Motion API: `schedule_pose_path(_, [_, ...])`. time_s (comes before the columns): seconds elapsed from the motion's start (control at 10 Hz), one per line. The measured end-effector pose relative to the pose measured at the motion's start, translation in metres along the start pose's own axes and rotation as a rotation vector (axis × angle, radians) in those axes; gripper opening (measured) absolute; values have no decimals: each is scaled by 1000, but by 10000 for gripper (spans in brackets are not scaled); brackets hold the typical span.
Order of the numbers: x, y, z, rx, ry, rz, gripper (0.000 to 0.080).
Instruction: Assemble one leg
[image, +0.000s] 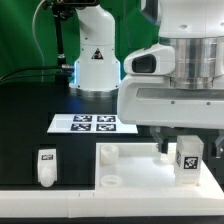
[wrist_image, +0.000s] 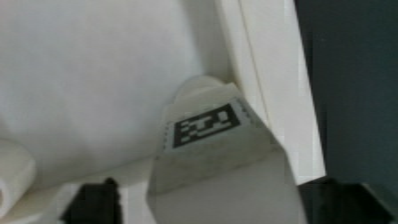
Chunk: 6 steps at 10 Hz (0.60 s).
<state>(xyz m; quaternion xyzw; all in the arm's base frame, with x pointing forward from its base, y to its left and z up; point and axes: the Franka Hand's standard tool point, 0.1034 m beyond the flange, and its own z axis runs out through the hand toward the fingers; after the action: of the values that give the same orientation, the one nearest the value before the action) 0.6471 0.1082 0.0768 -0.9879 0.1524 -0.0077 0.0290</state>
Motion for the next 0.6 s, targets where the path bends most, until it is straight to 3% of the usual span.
schedule_pose_path(0.1, [0,0,0,2,-1,27,398])
schedule_pose_path(0.2, [0,0,0,1,-1,118,398])
schedule_pose_path(0.3, [0,0,0,1,-1,185,286])
schedule_pose_path(0.6, [-1,0,0,-15,7,562,286])
